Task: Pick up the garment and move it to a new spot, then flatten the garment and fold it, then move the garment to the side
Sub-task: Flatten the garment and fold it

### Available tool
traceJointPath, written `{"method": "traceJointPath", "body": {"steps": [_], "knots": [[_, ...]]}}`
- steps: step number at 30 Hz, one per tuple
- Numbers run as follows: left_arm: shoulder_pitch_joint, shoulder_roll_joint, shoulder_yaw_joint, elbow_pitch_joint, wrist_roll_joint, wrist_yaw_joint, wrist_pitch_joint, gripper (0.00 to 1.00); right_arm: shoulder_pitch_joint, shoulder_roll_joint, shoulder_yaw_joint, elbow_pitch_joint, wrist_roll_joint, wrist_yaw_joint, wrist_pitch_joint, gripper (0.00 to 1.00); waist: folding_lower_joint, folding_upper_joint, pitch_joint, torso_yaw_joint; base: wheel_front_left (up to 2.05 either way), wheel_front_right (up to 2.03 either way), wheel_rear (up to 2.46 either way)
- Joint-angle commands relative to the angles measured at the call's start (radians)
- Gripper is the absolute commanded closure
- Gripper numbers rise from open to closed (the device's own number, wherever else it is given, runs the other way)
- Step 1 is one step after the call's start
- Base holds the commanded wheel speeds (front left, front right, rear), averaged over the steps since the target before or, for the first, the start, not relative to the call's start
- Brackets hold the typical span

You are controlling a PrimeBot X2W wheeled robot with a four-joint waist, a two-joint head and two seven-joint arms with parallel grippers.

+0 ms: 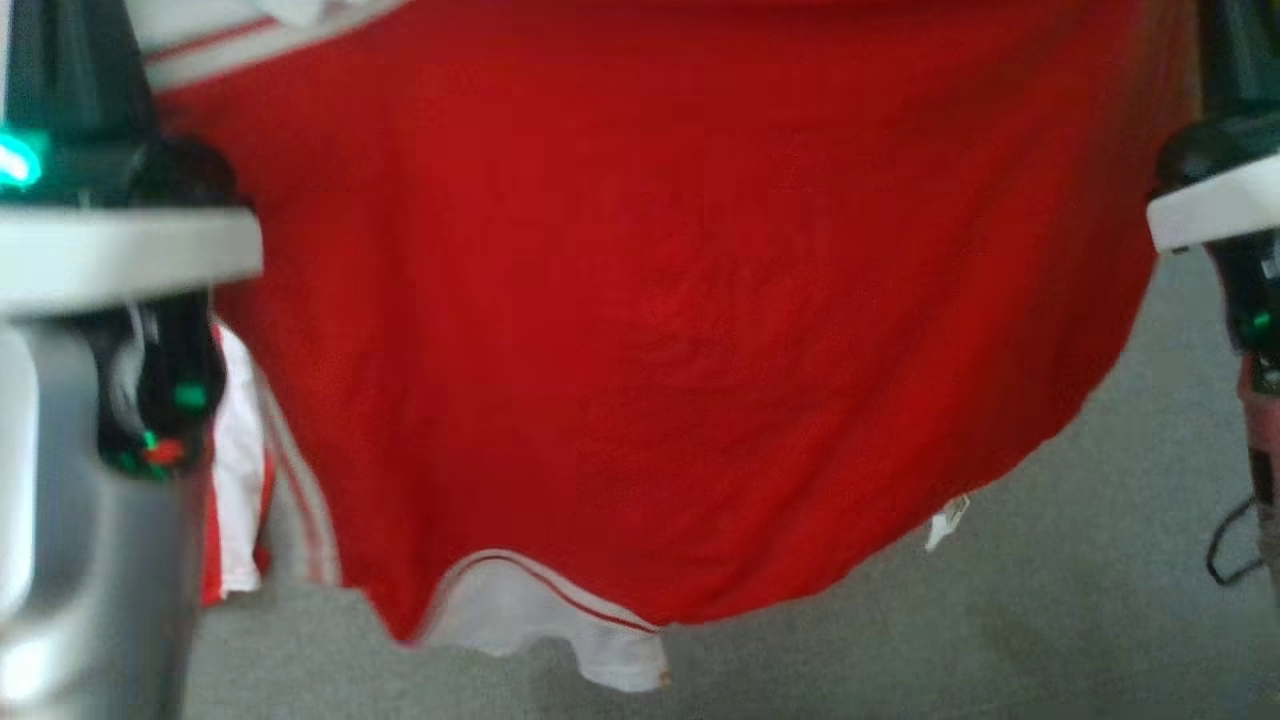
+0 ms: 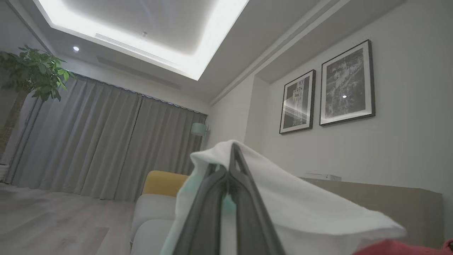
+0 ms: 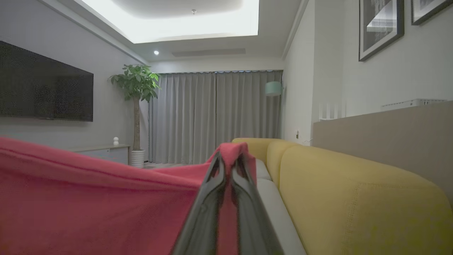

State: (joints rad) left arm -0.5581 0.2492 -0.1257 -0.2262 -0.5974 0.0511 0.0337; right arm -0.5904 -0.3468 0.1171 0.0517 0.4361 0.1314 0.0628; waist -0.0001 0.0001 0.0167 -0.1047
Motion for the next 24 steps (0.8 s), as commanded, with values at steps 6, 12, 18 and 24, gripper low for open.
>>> {"method": "traceJointPath", "body": {"steps": [6,12,18,24], "knots": [[-0.310,0.079,0.006,0.193,0.034,-0.054,0.039,1.00,-0.245,0.003,0.028,0.069,-0.034,-0.001,0.010,1.00,0.0001,-0.0001,0.230,0.005,0.00,0.00,0.00],[-0.668,0.099,-0.004,0.498,0.079,-0.104,-0.020,1.00,-0.574,-0.001,0.060,0.375,-0.091,-0.001,-0.101,1.00,0.0001,-0.0001,0.354,0.030,0.00,0.00,0.00],[-0.868,0.079,-0.055,0.740,0.126,-0.140,-0.120,1.00,-0.773,0.010,0.077,0.664,-0.165,-0.001,-0.257,1.00,0.0001,-0.0001,0.371,0.074,0.00,0.00,0.00],[-0.842,0.051,-0.155,0.872,0.123,-0.175,-0.164,1.00,-0.743,0.015,0.236,0.838,-0.130,-0.001,-0.293,1.00,0.0001,-0.0001,0.384,0.106,0.00,0.00,0.00]]}}
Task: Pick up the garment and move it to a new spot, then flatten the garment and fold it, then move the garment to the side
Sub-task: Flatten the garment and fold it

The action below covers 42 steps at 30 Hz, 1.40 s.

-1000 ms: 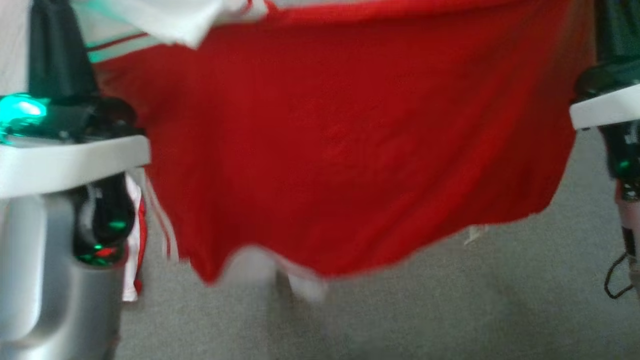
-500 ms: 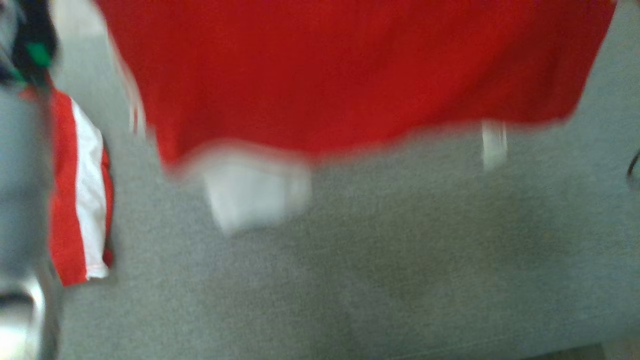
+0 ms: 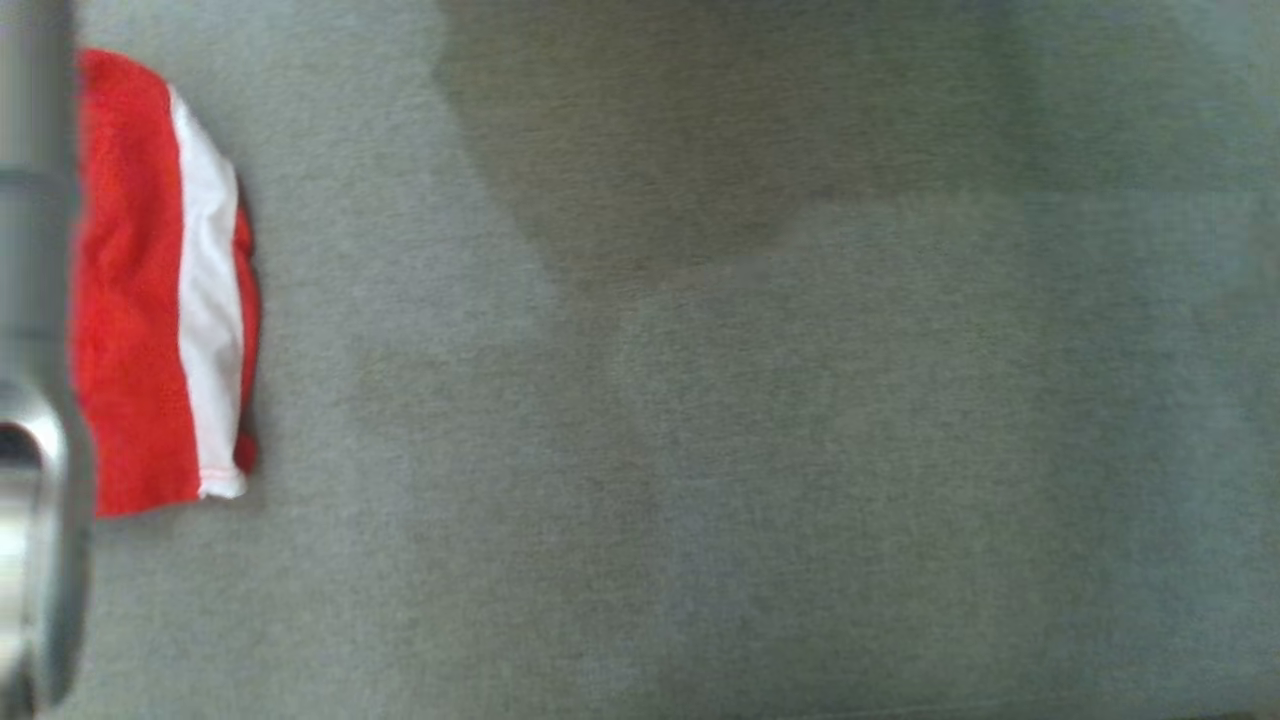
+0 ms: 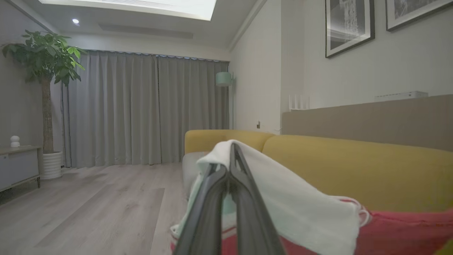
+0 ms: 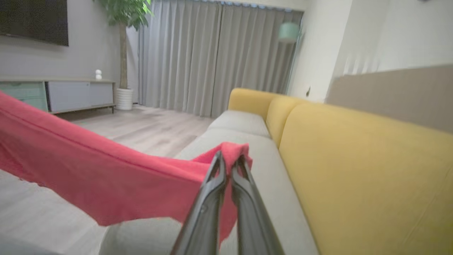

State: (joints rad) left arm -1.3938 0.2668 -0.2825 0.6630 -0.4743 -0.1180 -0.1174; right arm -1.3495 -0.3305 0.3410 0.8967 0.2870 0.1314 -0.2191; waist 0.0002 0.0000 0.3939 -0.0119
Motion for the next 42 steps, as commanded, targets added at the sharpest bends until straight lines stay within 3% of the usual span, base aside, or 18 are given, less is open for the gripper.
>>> {"method": "traceJointPath", "body": {"steps": [1,7,11,15,19,25,34,42], "knots": [[0.014,0.030,-0.015,-0.001,-0.005,-0.008,-0.022,1.00,0.033,-0.005,0.033,0.015,0.035,-0.001,-0.015,1.00,-0.0002,0.0000,0.008,0.020,0.00,0.00,0.00],[0.279,0.022,-0.177,0.050,-0.076,-0.012,-0.062,1.00,0.208,-0.021,0.204,0.141,0.176,-0.001,0.052,1.00,-0.0002,0.0000,-0.015,0.051,0.00,0.00,0.00],[0.396,0.052,-0.252,0.037,-0.111,-0.012,-0.077,1.00,0.285,-0.045,0.290,0.124,0.265,-0.001,0.116,1.00,-0.0002,0.0000,-0.038,0.063,0.00,0.00,0.00],[0.536,0.101,-0.361,-0.014,-0.190,-0.012,-0.052,1.00,0.373,-0.110,0.396,0.060,0.386,-0.001,0.200,1.00,-0.0002,0.0000,-0.081,0.071,0.00,0.00,0.00],[0.635,0.218,-0.520,-0.154,-0.321,-0.012,0.043,1.00,0.436,-0.192,0.504,-0.025,0.491,-0.001,0.295,1.00,-0.0002,0.0000,-0.125,0.075,0.00,0.00,0.00],[0.720,0.364,-0.633,-0.299,-0.459,-0.013,0.100,1.00,0.503,-0.311,0.636,-0.141,0.606,-0.001,0.365,1.00,-0.0002,0.0000,-0.200,0.081,0.00,0.00,0.00],[0.786,0.488,-0.737,-0.471,-0.592,-0.013,0.179,1.00,0.583,-0.442,0.785,-0.264,0.717,-0.001,0.392,1.00,-0.0002,0.0000,-0.285,0.090,0.00,0.00,0.00],[0.839,0.571,-0.788,-0.586,-0.680,-0.013,0.226,1.00,0.646,-0.496,0.851,-0.305,0.817,-0.001,0.439,1.00,-0.0002,0.0000,-0.348,0.082,0.00,0.00,0.00]]}}
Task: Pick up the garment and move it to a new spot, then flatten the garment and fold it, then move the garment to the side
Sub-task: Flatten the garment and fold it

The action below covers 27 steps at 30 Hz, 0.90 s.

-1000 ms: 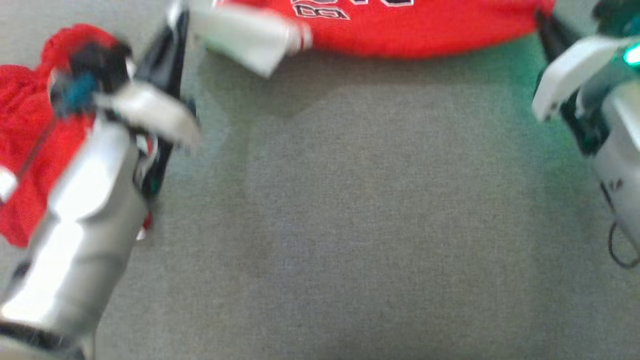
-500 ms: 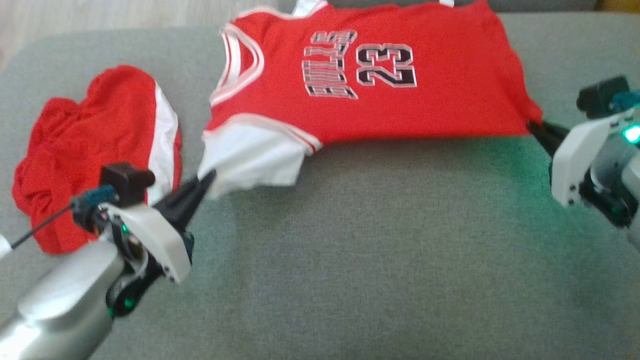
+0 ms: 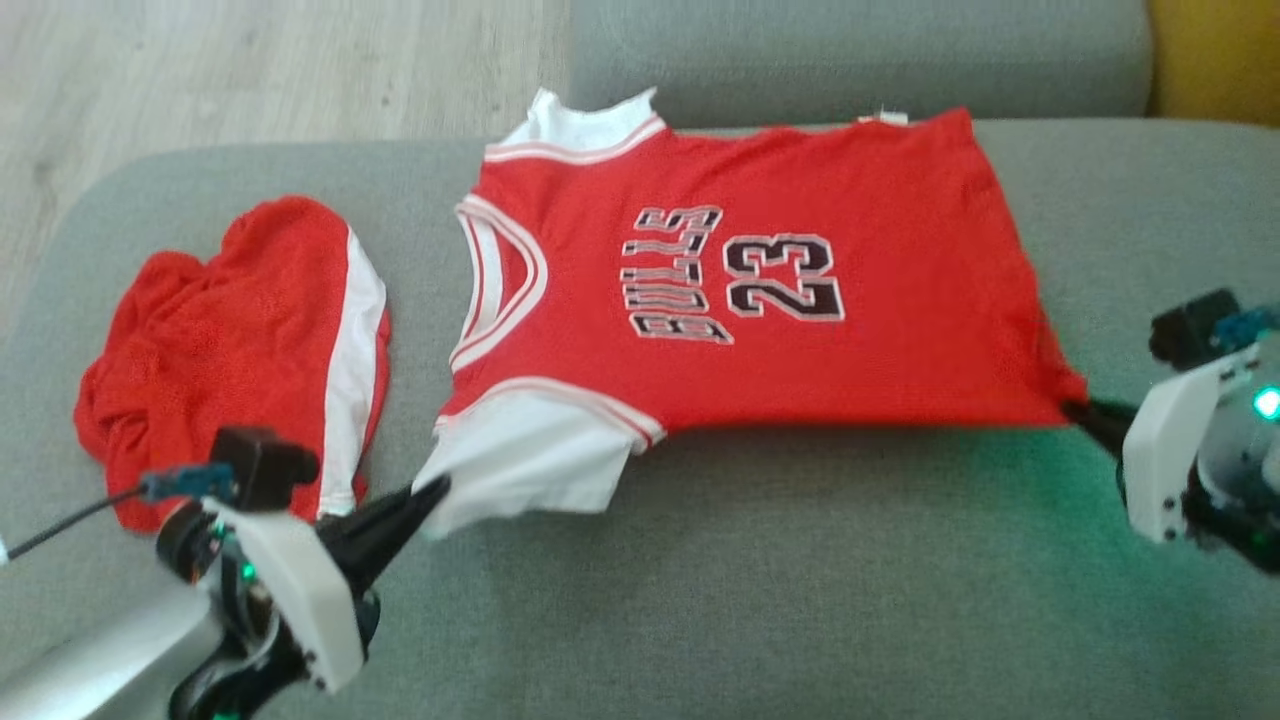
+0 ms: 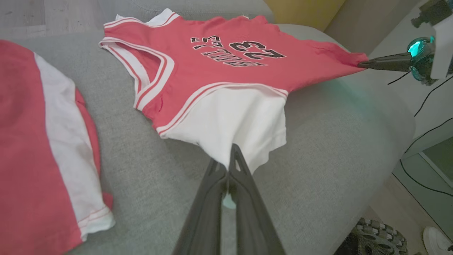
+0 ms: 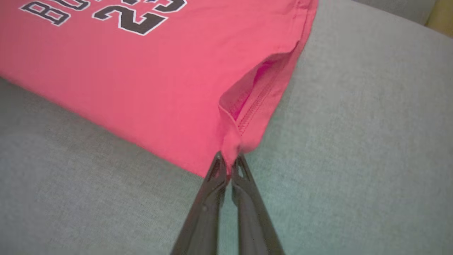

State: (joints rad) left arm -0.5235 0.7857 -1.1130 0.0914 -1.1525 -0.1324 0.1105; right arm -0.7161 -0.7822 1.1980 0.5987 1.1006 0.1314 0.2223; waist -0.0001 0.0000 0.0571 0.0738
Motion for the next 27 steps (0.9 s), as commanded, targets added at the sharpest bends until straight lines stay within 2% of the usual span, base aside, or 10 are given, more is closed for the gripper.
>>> {"method": "traceJointPath", "body": {"steps": [1,7,11,18,27], "knots": [[-0.022,0.063,0.037,-0.028,-0.012,0.002,0.002,1.00,0.020,-0.050,-0.003,-0.011,0.014,-0.001,0.000,1.00,0.0001,0.0000,-0.021,-0.006,0.00,0.00,0.00],[0.021,0.120,0.025,-0.100,-0.042,0.002,0.002,1.00,0.063,-0.070,-0.020,-0.009,0.095,-0.001,0.017,1.00,0.0001,0.0000,-0.046,-0.028,0.00,0.00,0.00],[0.019,0.129,0.032,-0.112,-0.036,0.010,-0.011,1.00,0.065,-0.076,-0.033,-0.002,0.103,-0.001,0.008,1.00,0.0001,0.0000,-0.047,-0.039,0.00,0.00,0.00],[-0.022,0.128,0.051,-0.096,-0.008,0.018,-0.020,1.00,0.033,-0.051,-0.062,0.012,0.106,-0.001,0.011,1.00,0.0001,0.0000,-0.023,-0.052,0.00,0.00,0.00],[-0.106,0.088,0.074,-0.033,0.014,0.016,-0.016,1.00,-0.017,0.019,-0.108,0.076,0.083,-0.001,0.006,1.00,0.0001,0.0000,0.024,-0.066,0.00,0.00,0.00]]}}
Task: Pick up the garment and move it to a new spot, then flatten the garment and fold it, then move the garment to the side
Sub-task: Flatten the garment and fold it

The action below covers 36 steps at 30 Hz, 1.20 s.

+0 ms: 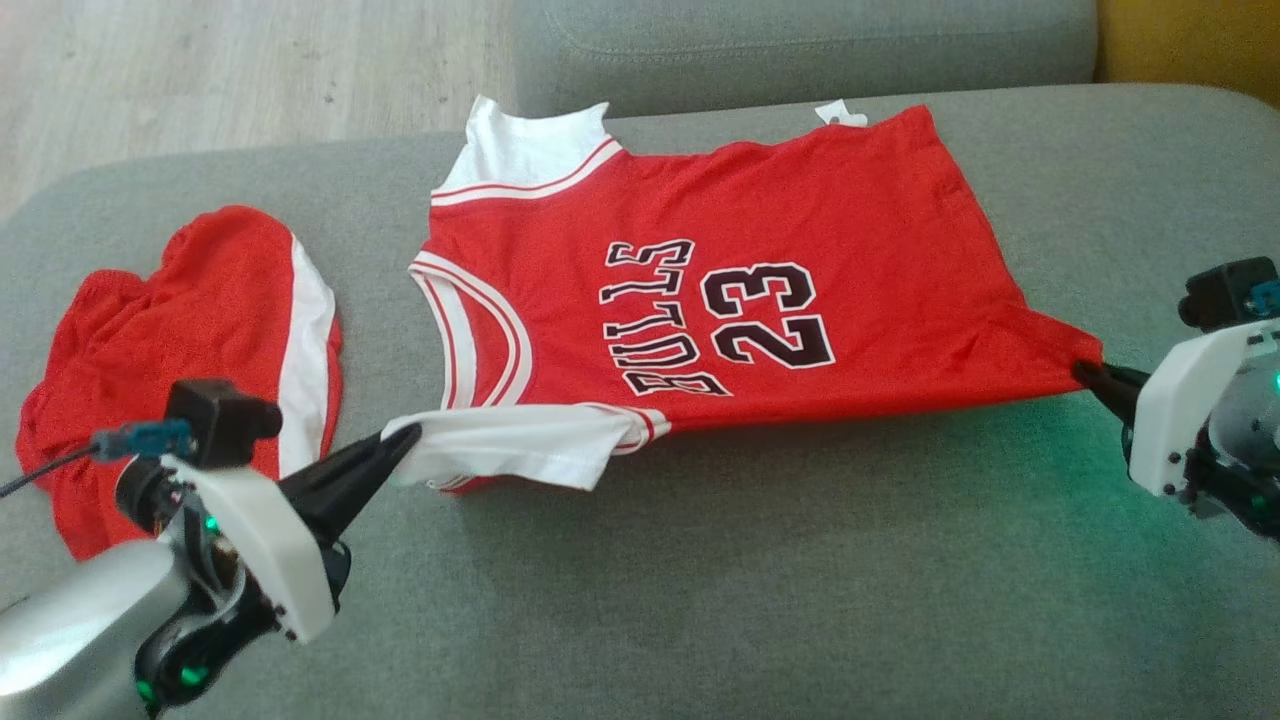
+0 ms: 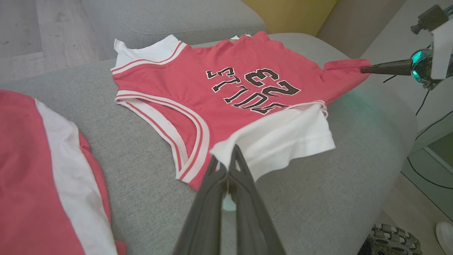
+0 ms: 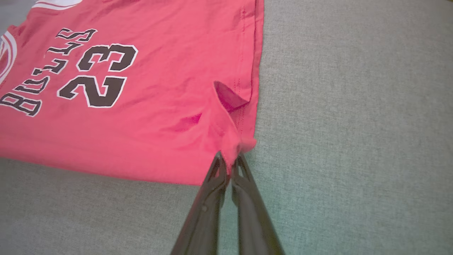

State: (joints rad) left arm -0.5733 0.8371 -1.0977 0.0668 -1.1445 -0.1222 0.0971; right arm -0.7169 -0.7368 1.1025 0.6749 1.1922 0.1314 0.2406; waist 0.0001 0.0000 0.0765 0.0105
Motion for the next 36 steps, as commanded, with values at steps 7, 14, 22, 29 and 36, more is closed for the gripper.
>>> {"method": "traceJointPath", "body": {"steps": [7,14,22,29,36], "knots": [[-0.115,-0.002,0.048,0.049,0.019,-0.002,0.018,1.00,-0.033,0.018,-0.015,0.044,-0.047,-0.001,-0.014,1.00,-0.0001,0.0000,0.018,-0.015,0.00,0.00,0.00],[-0.144,-0.017,0.028,0.080,0.021,-0.007,0.017,1.00,-0.048,0.041,-0.017,0.066,-0.066,-0.001,-0.007,1.00,-0.0001,0.0000,0.021,-0.024,0.00,0.00,0.00],[-0.179,-0.029,0.013,0.100,0.014,-0.008,0.017,1.00,-0.072,0.050,-0.016,0.076,-0.079,-0.001,0.006,1.00,-0.0001,0.0000,0.039,-0.023,0.00,0.00,0.00],[-0.216,-0.041,-0.008,0.113,0.008,-0.008,0.018,1.00,-0.098,0.058,-0.012,0.087,-0.094,-0.001,0.018,1.00,-0.0001,0.0000,0.059,-0.021,0.00,0.00,0.00],[-0.269,-0.059,-0.035,0.145,0.009,-0.008,0.026,1.00,-0.146,0.077,-0.010,0.115,-0.110,-0.001,0.029,1.00,-0.0001,0.0000,0.087,-0.018,0.00,0.00,0.00]]}}
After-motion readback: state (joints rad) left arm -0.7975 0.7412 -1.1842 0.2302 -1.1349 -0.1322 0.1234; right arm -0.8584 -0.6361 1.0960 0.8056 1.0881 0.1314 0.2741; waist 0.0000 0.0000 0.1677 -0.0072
